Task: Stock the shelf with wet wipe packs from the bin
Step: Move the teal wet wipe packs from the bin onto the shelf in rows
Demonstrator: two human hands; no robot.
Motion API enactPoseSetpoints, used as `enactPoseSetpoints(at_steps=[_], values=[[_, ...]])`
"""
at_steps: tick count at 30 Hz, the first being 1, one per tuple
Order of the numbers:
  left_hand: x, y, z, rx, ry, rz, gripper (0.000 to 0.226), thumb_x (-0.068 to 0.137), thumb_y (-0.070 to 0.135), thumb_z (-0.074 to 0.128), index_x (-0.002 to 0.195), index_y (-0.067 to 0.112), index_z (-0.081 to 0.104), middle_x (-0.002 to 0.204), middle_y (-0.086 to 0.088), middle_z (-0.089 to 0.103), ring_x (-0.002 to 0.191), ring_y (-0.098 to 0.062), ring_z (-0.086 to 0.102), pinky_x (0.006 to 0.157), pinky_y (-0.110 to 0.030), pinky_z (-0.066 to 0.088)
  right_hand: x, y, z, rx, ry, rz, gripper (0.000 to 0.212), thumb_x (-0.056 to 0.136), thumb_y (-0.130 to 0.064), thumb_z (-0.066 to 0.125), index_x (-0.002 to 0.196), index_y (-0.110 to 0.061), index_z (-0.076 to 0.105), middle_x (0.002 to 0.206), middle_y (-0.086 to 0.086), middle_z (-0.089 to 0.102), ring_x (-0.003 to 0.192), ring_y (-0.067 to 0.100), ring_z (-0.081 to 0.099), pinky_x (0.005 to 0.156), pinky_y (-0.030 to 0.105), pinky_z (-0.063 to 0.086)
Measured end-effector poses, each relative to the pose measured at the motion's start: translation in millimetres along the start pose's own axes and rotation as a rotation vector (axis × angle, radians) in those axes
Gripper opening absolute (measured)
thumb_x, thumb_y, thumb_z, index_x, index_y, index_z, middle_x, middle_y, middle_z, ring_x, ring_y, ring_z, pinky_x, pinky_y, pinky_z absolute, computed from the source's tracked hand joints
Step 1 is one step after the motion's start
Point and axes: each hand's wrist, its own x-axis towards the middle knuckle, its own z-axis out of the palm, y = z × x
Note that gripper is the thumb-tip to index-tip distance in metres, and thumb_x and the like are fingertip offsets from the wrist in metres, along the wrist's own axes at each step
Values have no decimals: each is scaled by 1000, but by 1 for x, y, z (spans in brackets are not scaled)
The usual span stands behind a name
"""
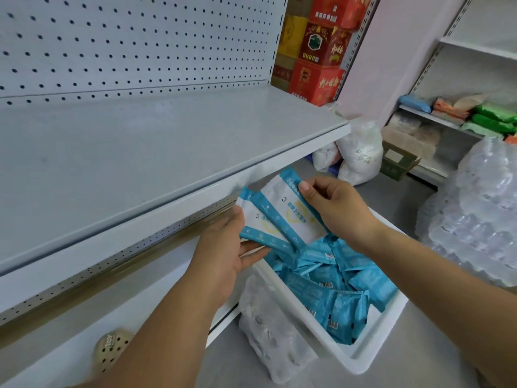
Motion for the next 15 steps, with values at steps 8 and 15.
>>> enactPoseSetpoints(at_steps=[8, 15], values=[[-19, 68, 2, -99, -24, 107, 38, 103, 40, 47, 126, 13, 62, 109, -15, 75, 97, -30, 74, 84, -45, 60, 38, -87, -3, -128, -52, -257, 23, 102, -24, 57, 83, -18, 69, 55, -18, 57, 49, -3, 46, 52, 9, 37], [-50, 158, -42, -130, 18, 267, 39, 100, 40, 54, 123, 10, 62, 114, -15, 73, 100, -34, 72, 81, -45, 61, 67, -171, 49, 50, -118, -360, 24, 91, -33, 71, 91, -9, 73, 81, 1, 76, 65, 5, 64, 60, 26, 53]])
